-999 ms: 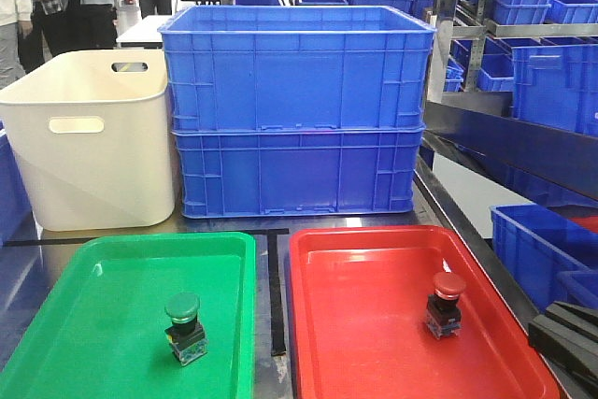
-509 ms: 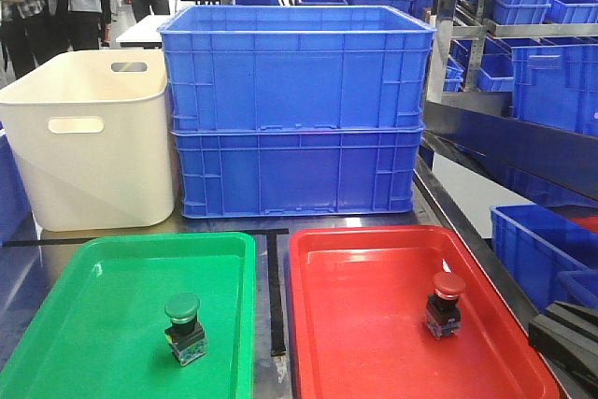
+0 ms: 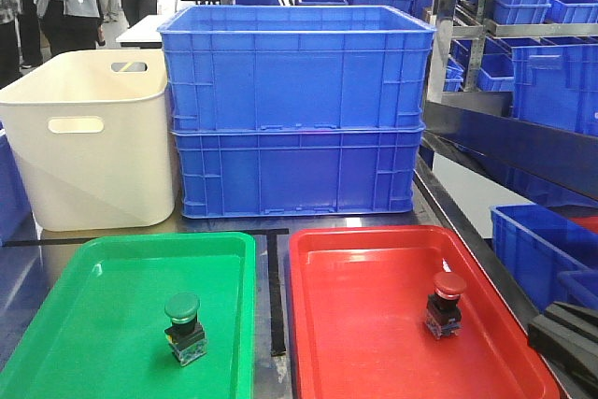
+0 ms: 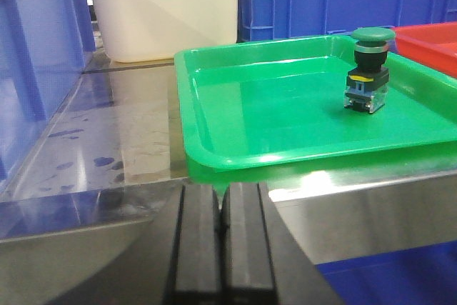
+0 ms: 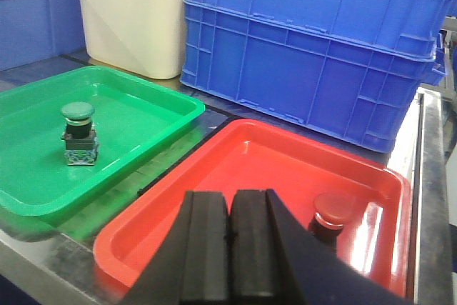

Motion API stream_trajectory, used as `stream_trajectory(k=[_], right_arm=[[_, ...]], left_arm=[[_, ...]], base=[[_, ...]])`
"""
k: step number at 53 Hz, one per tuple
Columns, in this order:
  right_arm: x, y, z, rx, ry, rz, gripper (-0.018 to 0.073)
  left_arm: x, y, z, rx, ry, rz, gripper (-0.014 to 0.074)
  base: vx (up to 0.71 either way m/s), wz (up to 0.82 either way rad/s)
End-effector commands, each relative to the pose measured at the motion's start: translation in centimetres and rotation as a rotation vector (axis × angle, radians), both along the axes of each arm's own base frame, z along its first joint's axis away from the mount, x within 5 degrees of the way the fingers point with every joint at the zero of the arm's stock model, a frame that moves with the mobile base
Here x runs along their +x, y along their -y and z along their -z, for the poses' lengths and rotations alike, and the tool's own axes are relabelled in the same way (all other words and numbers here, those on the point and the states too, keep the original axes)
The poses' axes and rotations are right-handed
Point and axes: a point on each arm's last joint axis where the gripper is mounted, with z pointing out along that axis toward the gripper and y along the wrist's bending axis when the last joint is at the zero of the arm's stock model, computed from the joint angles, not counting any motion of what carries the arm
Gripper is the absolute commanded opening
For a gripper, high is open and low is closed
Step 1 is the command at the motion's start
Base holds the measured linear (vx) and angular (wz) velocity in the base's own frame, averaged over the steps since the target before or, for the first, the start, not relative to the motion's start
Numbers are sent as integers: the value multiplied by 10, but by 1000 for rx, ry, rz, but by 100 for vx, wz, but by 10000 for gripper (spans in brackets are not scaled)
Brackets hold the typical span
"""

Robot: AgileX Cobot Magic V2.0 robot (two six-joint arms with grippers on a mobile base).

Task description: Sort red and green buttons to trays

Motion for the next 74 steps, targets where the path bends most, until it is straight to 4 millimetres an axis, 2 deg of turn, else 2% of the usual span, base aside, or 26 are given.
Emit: stream_trajectory(k=[1, 14, 18, 25, 30, 37, 42, 48, 51, 52, 61, 67, 74], right_arm=[[2, -1, -12, 118, 7, 2, -10], [15, 1, -13, 219, 21, 20, -10], [23, 8, -15, 270, 108, 86, -10], [25, 23, -8, 231, 273, 275, -10], [16, 30, -2, 163, 251, 408, -10], [-14, 35, -20, 488, 286, 440, -10], [-33, 38, -25, 572, 335, 436, -10], [-50, 39, 0, 560, 341, 434, -10], [-57, 39, 24, 544, 315, 440, -10], [-55, 36, 60, 28, 119, 464, -10], [-72, 38, 120, 53, 119, 470, -10], [-82, 38, 137, 79, 175, 469, -10], [-83, 38, 139, 64, 153, 467, -10]], left_arm=[[0, -1, -8, -30, 95, -15, -6], [0, -1, -8, -30, 95, -15, -6], [0, -1, -8, -30, 95, -15, -6], [0, -1, -8, -30, 95, -15, -6], [0, -1, -8, -30, 95, -15, -6], [0, -1, -8, -30, 95, -15, -6], [0, -1, -8, -30, 95, -15, -6], [0, -1, -8, -30, 95, -15, -6], [0, -1, -8, -30, 95, -15, -6], [0, -1, -8, -30, 95, -15, -6], [0, -1, -8, -30, 95, -15, -6], [0, -1, -8, -30, 95, -15, -6], [0, -1, -8, -30, 92, -14, -6]], base=[[0, 0], [0, 0], [0, 0], [0, 0], [0, 0], [0, 0], [0, 0], [0, 0], [0, 0], [0, 0], [0, 0], [0, 0], [0, 0]])
